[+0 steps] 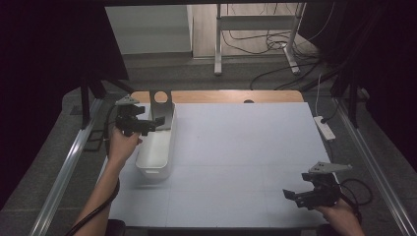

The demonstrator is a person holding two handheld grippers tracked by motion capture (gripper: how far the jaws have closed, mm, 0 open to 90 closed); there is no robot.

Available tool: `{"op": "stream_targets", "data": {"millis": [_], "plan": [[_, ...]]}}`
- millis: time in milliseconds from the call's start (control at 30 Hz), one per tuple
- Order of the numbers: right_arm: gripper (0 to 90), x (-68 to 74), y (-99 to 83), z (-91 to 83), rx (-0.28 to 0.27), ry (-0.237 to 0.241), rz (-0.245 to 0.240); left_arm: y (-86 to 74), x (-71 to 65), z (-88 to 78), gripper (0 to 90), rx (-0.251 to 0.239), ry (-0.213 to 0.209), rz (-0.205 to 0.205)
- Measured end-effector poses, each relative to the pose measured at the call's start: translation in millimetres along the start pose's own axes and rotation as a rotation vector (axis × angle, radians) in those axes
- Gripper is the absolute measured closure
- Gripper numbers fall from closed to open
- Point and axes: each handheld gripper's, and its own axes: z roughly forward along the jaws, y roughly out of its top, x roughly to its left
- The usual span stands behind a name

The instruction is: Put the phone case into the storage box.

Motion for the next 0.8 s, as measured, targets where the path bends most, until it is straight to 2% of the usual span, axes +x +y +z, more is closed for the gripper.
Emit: {"op": "stream_targets", "data": {"millis": [800], "plan": [[3.1,0.7,-0.2,-0.8,-0.001,-0.003,-0.004,-11.5,-18.9,-12.3,0.0,0.005,-0.028,0.030]]}}
